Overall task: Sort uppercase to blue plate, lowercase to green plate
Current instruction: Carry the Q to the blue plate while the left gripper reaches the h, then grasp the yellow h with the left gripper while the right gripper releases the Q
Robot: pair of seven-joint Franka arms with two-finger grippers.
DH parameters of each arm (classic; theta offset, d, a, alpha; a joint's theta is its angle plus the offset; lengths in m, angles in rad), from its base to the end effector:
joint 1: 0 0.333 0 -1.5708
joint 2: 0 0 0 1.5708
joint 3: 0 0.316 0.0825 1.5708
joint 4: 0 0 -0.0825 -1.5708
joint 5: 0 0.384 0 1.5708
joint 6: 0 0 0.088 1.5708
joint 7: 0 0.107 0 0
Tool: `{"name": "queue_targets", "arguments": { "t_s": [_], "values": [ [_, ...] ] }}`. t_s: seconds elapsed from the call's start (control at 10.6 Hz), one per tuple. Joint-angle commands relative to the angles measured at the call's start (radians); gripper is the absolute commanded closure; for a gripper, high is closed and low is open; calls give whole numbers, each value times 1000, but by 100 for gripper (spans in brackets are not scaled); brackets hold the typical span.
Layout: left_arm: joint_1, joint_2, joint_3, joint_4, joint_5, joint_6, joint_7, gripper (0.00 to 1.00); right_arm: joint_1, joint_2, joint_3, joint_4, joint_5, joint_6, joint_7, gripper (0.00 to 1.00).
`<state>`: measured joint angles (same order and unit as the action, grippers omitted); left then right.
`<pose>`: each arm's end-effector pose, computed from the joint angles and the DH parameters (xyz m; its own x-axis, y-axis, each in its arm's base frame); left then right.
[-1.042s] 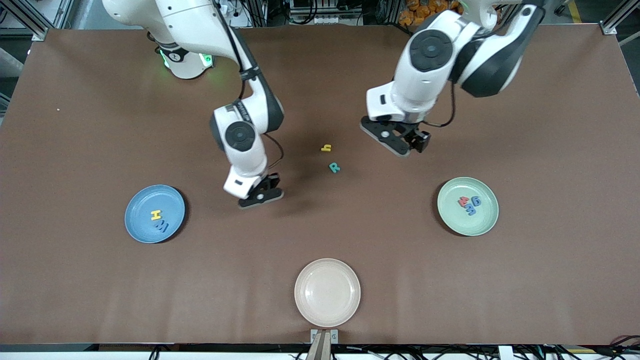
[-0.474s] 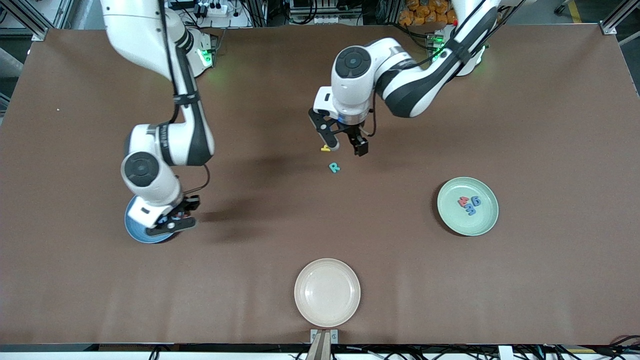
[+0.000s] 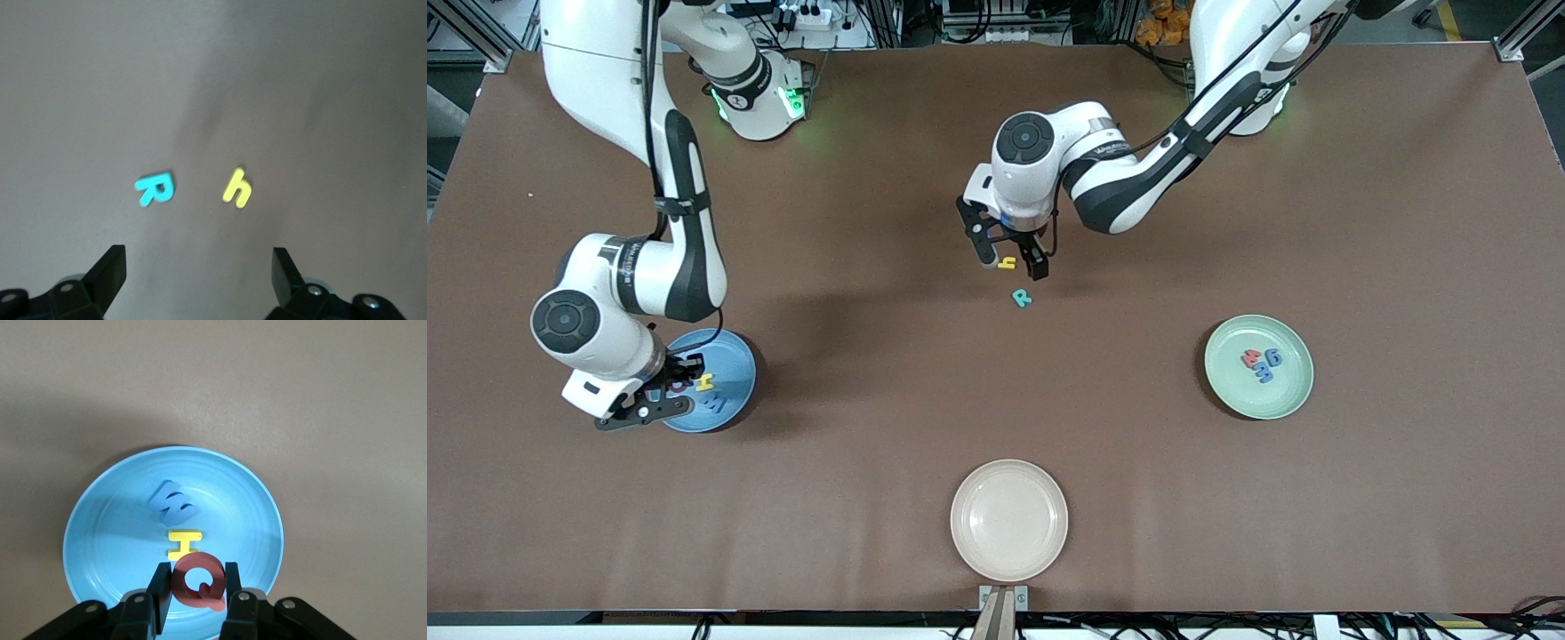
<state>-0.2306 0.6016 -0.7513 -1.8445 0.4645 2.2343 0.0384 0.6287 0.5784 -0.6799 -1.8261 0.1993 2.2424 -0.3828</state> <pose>0.3931 -0.5011 0.2696 0.3322 -0.9432 -0.0057 -0.9424 -0.3322 0.0401 0.6414 0.0064 0.2750 0.9593 0.2679 -0.0892 0.2800 -0.9435 0.1773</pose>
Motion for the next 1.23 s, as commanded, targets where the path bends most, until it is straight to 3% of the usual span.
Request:
{"name": "queue_targets", "arguments": {
  "t_s": [0.0, 0.09, 0.19, 0.28, 0.95, 1.14],
  "values": [
    [-36, 53, -2, -10, 68, 70, -9, 8, 0, -9, 11, 2, -1, -55, -11, 70],
    [-50, 72, 0, -12, 83, 79, -12, 11, -3, -11, 11, -1, 0, -90, -13, 58],
    [-52, 84, 0, -18, 107, 82, -14, 13, -4, -12, 11, -1, 15, -121, -13, 37],
    [-52, 89, 0, -27, 124, 82, -14, 16, -6, -12, 11, -1, 57, -157, -14, 3],
    [-73, 145, 6, -39, 293, 125, -2, 25, -1, -8, 11, 21, 92, -179, -4, 0],
    [-96, 148, 33, -39, 306, 149, -2, 27, 5, 1, 11, 19, 155, -178, -5, 0]
  ]
}}
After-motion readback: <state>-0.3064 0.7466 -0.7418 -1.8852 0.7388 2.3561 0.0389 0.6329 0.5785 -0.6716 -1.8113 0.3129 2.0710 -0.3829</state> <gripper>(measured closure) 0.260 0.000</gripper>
